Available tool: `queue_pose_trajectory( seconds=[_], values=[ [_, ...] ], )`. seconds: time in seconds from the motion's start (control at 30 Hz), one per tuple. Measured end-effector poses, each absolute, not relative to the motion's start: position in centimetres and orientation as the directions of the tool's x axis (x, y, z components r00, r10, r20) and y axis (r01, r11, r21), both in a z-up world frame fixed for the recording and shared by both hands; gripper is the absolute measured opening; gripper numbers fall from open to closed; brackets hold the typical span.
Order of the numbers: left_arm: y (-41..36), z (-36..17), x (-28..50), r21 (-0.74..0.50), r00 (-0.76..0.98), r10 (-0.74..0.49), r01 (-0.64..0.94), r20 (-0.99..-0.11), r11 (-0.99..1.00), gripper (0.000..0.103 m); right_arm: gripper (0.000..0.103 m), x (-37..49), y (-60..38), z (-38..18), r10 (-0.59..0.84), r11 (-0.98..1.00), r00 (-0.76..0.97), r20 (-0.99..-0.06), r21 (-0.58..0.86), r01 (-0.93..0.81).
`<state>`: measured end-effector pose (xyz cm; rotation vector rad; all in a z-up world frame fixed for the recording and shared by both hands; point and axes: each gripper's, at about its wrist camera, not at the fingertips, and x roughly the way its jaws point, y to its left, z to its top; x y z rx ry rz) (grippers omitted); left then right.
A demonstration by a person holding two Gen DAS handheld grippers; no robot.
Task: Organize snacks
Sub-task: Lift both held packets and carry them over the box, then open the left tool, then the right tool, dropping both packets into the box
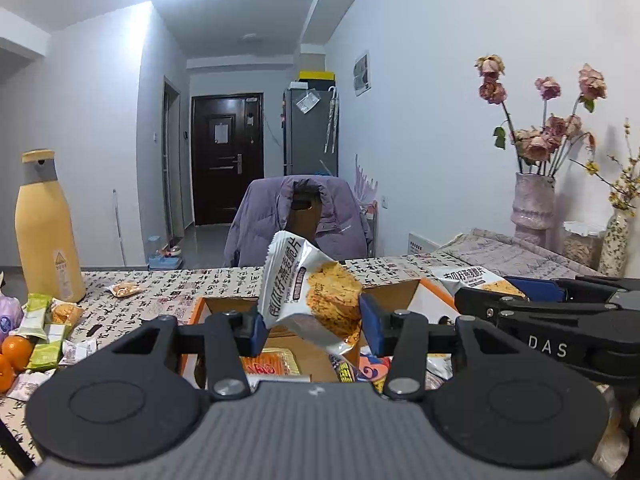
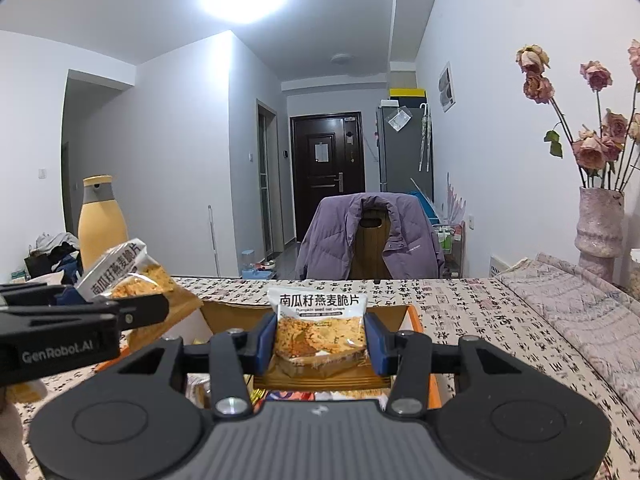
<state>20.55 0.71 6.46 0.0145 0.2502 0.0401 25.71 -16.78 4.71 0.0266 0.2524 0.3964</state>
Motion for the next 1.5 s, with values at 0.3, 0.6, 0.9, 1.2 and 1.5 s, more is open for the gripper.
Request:
queue_pose_trajectory(
  seconds=[0.3,0.6,0.9,1.2,1.5],
  values=[
    [2.2,5.6,25.8,-0.014,0.961,0.074,-0.08,-0.267,0.997,0.047,0.045,30.7,-15.5,3.0,0.374,0.927,0.884,-0.279,0.086,-0.365],
    [4.2,3.6,27.0,-0.071,0.948,0.041,-0.067,-0.317,0.995,0.047,0.045,31.1,-14.8,0.8,0.395,0.917,0.864,-0.314,0.076,-0.391],
    [4.0,3.3,26.5,-0.057,0.951,0.049,-0.07,-0.306,0.996,0.057,0.047,31.0,-15.0,0.4,0.391,0.919,0.857,-0.336,0.088,-0.385],
    [5.1,2.9,26.3,-0.108,0.954,0.084,-0.119,-0.288,0.987,0.103,0.103,30.6,-15.4,0.4,0.371,0.928,0.867,-0.334,0.09,-0.362],
    [5.0,2.5,26.5,-0.109,0.945,0.084,-0.124,-0.315,0.986,0.103,0.103,31.1,-15.7,0.1,0.358,0.933,0.865,-0.35,0.099,-0.346]
  ],
)
